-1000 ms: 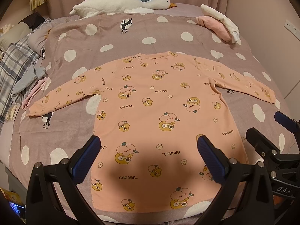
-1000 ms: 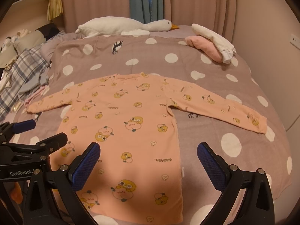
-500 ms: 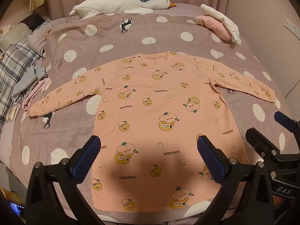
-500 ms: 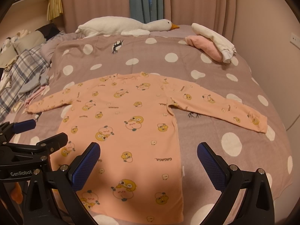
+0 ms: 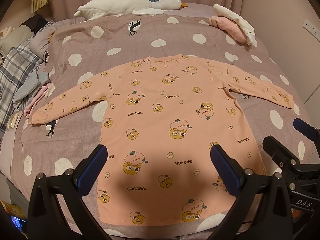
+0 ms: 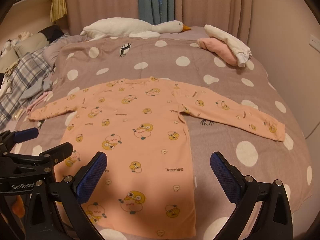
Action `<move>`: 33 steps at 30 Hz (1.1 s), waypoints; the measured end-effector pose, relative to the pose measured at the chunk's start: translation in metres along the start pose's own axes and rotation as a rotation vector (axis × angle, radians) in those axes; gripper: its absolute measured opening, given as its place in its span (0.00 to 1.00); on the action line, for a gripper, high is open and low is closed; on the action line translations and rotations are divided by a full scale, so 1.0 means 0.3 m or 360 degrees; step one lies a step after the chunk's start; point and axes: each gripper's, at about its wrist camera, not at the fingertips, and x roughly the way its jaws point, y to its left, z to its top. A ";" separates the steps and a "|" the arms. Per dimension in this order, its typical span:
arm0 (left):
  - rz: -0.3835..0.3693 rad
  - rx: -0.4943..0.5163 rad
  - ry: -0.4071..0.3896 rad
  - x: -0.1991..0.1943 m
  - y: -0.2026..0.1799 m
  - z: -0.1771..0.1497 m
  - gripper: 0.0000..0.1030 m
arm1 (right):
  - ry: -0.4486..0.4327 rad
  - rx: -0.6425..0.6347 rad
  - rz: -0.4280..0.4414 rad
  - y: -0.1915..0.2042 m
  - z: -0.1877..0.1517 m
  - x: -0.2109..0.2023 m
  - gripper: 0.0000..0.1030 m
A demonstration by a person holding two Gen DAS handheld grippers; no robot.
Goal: Fold small clothes
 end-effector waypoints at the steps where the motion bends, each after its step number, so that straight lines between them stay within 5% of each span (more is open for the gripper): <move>1: -0.0001 0.0000 0.0000 0.000 0.000 0.000 1.00 | 0.0000 -0.0001 -0.0001 0.001 -0.003 0.000 0.99; 17: -0.0011 0.0006 0.0009 0.006 0.001 -0.004 1.00 | 0.0001 0.0017 -0.0002 0.007 -0.029 0.009 0.99; 22: -0.0173 -0.0091 0.0069 0.040 0.023 0.002 1.00 | 0.0037 0.0139 0.0120 -0.050 -0.046 0.036 0.99; 28: -0.0460 -0.0413 0.0166 0.125 0.106 0.009 1.00 | 0.0108 0.0668 0.0485 -0.286 -0.104 0.125 0.99; 33: -0.0632 -0.0578 0.0189 0.164 0.144 0.022 1.00 | 0.0036 0.1140 0.0474 -0.562 -0.185 0.174 0.99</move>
